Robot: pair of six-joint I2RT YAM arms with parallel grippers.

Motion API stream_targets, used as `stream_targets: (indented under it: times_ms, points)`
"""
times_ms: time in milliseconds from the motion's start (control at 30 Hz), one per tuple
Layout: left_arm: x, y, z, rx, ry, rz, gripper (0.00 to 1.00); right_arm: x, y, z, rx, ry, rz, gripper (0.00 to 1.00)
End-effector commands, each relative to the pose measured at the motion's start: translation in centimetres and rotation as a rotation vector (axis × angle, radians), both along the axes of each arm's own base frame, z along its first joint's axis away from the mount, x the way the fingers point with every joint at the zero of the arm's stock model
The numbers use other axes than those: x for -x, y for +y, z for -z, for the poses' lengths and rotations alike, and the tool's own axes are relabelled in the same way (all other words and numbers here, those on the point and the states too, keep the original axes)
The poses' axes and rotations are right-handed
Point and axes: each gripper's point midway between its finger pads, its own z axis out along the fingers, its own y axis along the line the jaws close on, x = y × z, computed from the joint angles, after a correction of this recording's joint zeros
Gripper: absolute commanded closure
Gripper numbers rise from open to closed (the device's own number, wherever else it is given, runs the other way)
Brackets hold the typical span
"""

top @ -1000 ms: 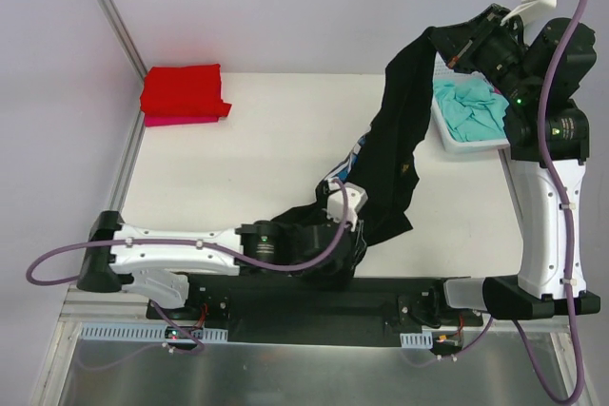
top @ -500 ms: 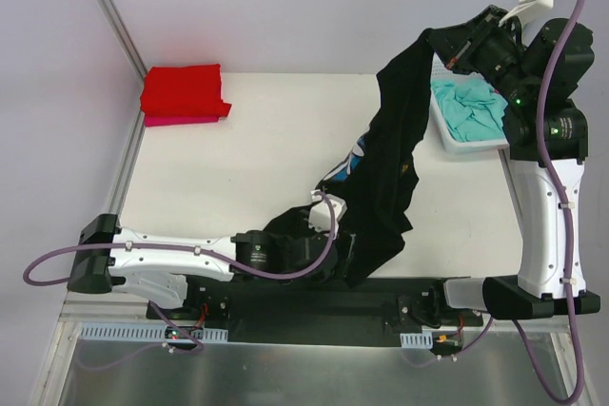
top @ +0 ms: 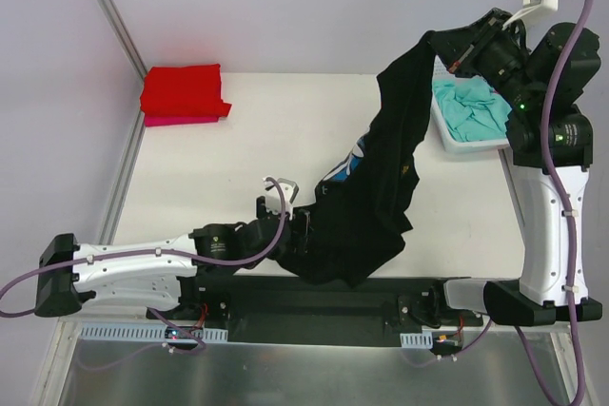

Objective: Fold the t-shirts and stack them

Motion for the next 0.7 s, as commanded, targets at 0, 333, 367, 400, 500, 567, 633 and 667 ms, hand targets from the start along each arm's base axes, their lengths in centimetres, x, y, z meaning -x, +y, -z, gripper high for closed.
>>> stream_targets:
  times_ms: [0,333,367,400,500,567,633,667]
  points:
    - [-0.1,-1.9,0.2,0.015,-0.009,0.068,0.30,1.9,0.1,-2.9,-0.009,-0.108,-0.020,0.99]
    - [-0.7,-2.3,3.9,-0.111,-0.022,0.086,0.34,2.1,0.2,-2.6,-0.003,-0.097,-0.032,0.99]
    - [-0.7,-1.9,4.4,-0.135,-0.027,0.080,0.34,2.1,0.2,-2.5,-0.001,-0.095,-0.032,0.99]
    - [-0.8,-1.7,4.8,-0.150,-0.029,0.076,0.34,2.1,0.2,-2.5,-0.001,-0.097,-0.032,0.99]
    - [-1.2,-1.0,6.0,-0.201,-0.043,0.062,0.34,2.0,0.4,-2.4,-0.012,-0.093,-0.039,0.99]
    - [-1.4,-0.8,6.6,-0.219,-0.054,0.055,0.34,1.9,0.5,-2.3,-0.021,-0.090,-0.043,0.99]
    - [-1.5,-1.3,6.9,-0.218,-0.055,0.062,0.36,1.8,0.6,-2.3,-0.029,-0.087,-0.050,0.99]
    - [-1.5,-1.5,7.0,-0.215,-0.053,0.065,0.36,1.7,0.6,-2.2,-0.032,-0.084,-0.052,0.99]
